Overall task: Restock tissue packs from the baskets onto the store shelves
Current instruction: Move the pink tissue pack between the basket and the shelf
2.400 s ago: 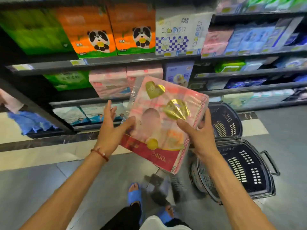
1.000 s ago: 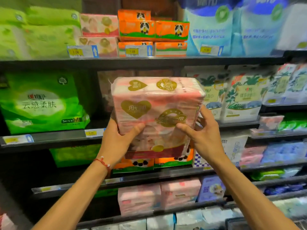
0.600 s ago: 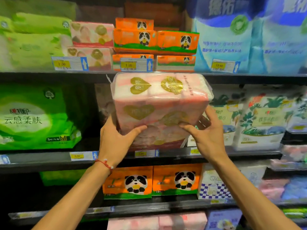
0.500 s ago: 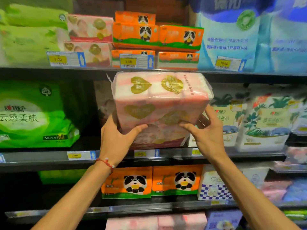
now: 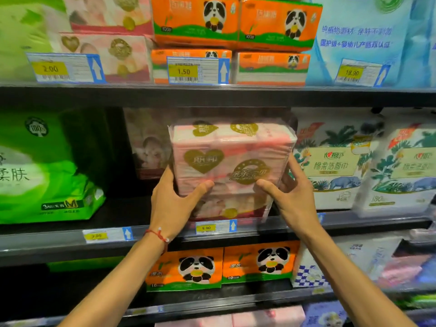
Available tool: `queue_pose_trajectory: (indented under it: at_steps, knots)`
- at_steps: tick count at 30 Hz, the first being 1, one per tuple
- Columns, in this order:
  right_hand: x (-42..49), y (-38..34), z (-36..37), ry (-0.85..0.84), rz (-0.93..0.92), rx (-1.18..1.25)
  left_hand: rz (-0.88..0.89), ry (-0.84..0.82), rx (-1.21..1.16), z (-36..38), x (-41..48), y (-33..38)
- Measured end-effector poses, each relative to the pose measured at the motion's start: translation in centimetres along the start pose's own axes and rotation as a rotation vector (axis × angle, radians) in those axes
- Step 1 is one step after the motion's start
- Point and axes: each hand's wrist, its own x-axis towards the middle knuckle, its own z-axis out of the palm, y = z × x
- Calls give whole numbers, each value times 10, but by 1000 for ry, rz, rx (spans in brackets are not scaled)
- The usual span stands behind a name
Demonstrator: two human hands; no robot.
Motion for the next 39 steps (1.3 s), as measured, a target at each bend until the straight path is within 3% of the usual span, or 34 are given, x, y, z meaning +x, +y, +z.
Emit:
queue_pose_trajectory:
  at_steps: [6,14,25,35,39]
  knots:
    - [1,24,5,-37,39,-132,-140,-96,-74,8,19,-19]
    - [-15,35,18,284,43,-282,-141,-50,85,25,12,-37]
    - [-18,49,26,435,105,-340,-236,-91,87,56,31,-31]
    - [-25,55,26,378,134,-468,-290,-160,130,66,38,-27]
    - [-33,46,28,287,123,-549,-316,-183,37,63,35,-23]
